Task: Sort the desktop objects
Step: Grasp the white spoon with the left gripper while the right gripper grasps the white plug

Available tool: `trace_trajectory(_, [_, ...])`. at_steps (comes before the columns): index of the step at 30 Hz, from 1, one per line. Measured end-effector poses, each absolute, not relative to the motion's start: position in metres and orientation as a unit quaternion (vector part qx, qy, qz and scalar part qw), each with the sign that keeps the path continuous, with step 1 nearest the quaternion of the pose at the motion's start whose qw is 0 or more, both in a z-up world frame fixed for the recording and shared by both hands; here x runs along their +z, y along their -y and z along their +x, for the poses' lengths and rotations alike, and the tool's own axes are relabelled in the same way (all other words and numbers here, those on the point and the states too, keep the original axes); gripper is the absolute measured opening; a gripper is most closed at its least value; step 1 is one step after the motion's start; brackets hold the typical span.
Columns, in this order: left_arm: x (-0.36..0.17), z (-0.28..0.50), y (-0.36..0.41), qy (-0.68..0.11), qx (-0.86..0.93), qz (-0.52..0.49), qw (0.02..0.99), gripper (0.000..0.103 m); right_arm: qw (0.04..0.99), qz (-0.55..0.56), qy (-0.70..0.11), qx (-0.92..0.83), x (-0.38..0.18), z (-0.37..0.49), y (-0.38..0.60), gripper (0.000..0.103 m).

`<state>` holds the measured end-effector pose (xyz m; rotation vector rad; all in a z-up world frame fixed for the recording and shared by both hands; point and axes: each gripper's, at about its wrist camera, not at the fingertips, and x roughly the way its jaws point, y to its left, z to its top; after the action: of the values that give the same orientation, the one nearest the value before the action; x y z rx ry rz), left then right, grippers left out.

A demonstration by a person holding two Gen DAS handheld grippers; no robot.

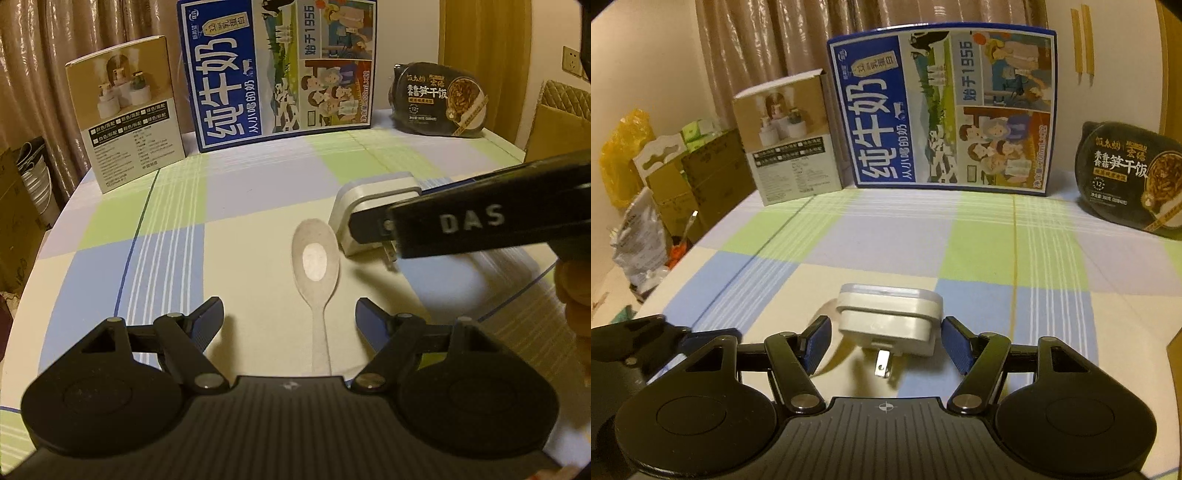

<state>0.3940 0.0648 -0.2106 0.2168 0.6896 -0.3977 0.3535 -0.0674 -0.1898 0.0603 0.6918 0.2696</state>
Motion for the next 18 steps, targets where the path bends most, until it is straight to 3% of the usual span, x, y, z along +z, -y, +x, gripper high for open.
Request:
trace_trajectory(13, [-0.211,0.403,-0.061,-0.327,-0.194,0.1,0.919,0.075,0.936,0.023,-0.34,0.081,-0.198,0.347,0.083,0.062])
trace_trajectory(18, [-0.211,0.41,-0.048,-0.324,-0.197,0.105,0.919,0.061,0.94,0.03,-0.334,0.059,-0.198,0.328,0.1,0.062])
